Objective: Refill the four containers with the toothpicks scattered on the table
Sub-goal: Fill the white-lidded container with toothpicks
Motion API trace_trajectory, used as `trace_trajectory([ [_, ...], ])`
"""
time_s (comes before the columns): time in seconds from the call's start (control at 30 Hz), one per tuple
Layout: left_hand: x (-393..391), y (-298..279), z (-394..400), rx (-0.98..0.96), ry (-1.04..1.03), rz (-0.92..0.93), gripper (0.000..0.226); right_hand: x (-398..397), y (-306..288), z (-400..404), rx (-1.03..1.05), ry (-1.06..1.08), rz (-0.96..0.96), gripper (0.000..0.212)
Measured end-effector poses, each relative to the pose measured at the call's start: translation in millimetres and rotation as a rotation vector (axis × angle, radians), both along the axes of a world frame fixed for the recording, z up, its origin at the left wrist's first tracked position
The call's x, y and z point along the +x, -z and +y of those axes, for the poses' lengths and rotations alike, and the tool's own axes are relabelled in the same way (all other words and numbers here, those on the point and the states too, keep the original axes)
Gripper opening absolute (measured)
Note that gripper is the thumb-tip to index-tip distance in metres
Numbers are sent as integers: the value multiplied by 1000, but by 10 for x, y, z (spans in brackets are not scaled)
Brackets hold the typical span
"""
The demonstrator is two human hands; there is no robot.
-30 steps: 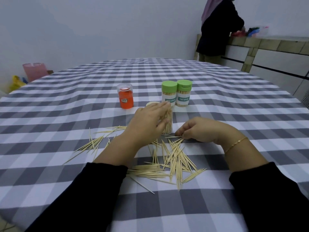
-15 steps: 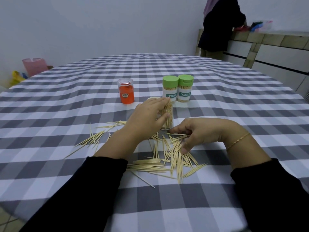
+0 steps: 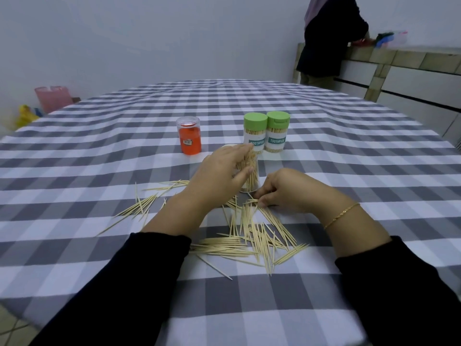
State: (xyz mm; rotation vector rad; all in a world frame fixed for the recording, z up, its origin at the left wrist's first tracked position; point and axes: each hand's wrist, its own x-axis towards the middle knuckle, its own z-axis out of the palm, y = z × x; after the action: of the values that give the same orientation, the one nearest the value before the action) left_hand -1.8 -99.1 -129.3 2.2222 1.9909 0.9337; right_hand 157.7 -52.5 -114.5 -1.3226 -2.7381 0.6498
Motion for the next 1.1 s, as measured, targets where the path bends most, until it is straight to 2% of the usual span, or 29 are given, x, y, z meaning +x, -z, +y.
trace_trajectory([
  [0.3,22,-5,-39,-19,5,-54,64,-41,19,-75,224,-16,-154,24],
  [0.47,27,-10,-62,-82,-55,-111,71,-39,4,-34,188,13,-217,22],
  [0.73,-3,10,-23,-149,-93,-204,78,104,-42,3,52,91,162,15],
  [0.87,1,-1,-22,-158,-98,-241,79,179,-50,62,45,125,163,21],
  [1.1,9,-30,-34,-171,-98,-271,80,276,-78,206,210,161,86,16],
])
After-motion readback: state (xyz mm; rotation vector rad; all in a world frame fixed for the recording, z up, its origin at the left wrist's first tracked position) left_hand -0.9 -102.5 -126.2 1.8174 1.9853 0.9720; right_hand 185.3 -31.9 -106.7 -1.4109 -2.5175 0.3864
